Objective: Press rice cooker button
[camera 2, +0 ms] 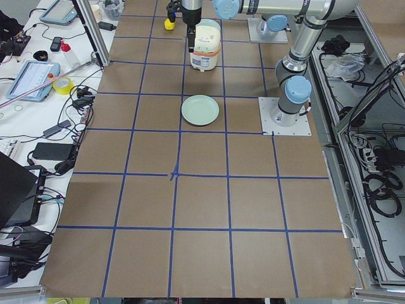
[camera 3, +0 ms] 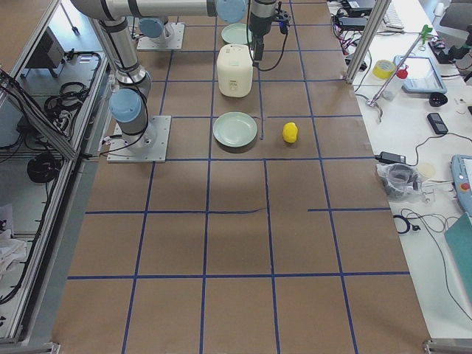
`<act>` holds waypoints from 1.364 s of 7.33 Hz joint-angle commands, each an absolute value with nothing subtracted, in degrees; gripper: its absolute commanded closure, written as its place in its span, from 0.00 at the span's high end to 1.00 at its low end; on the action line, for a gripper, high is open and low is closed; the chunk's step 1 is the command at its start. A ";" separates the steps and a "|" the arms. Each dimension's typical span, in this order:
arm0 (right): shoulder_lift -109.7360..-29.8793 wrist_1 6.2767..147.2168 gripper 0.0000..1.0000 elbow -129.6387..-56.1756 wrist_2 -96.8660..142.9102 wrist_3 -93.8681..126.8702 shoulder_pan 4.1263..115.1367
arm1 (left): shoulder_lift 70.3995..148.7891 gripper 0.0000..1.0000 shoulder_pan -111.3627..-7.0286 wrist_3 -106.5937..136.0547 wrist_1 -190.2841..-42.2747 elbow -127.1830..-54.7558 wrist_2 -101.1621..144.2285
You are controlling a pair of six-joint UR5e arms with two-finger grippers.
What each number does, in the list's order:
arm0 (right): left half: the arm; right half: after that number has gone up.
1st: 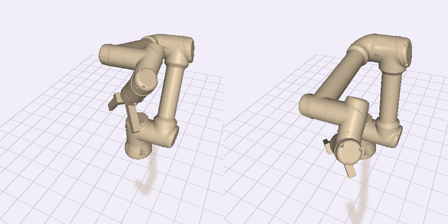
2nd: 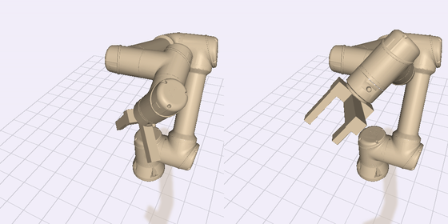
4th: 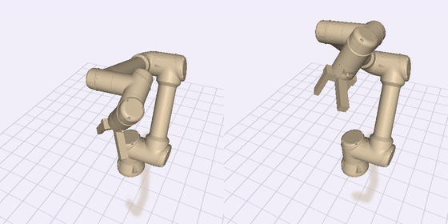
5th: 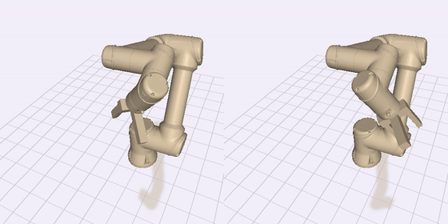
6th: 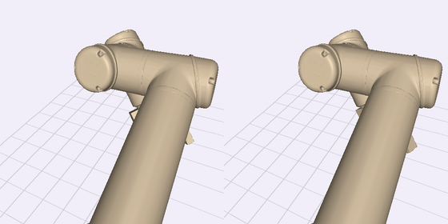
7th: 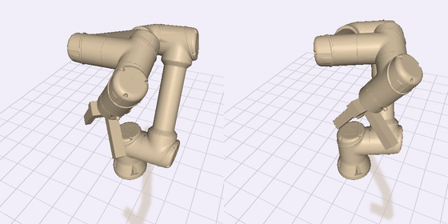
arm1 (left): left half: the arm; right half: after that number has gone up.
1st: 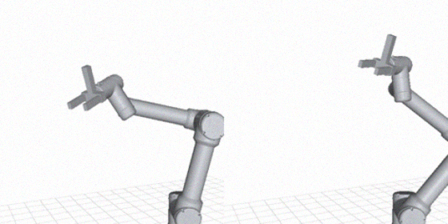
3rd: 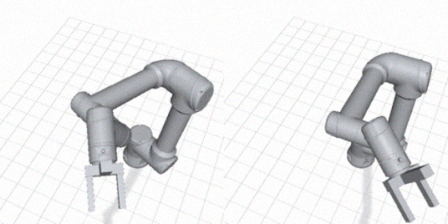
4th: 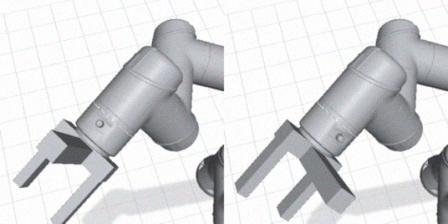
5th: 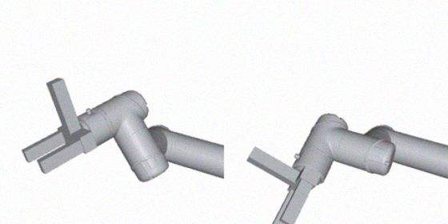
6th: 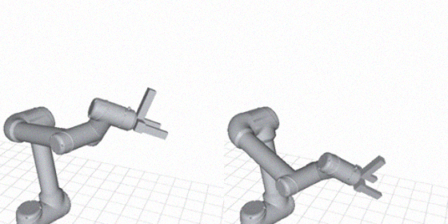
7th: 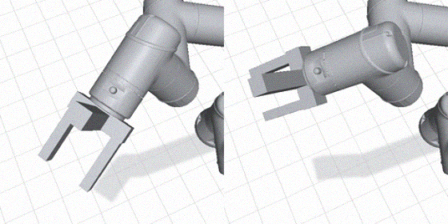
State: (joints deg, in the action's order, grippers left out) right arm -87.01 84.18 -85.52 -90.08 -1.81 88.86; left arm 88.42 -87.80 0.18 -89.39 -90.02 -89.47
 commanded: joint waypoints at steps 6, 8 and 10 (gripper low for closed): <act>-87.36 82.79 1.00 -84.73 -91.85 -1.41 89.03 | 88.42 1.00 -87.80 0.18 -89.38 -90.00 -89.47; -87.36 82.79 1.00 -84.73 -91.50 -1.49 89.03 | 88.42 1.00 -87.80 0.18 -89.38 -90.00 -89.47; -87.36 82.79 1.00 -84.99 -91.49 -1.49 89.03 | 88.42 1.00 -87.80 0.18 -89.38 -90.00 -89.47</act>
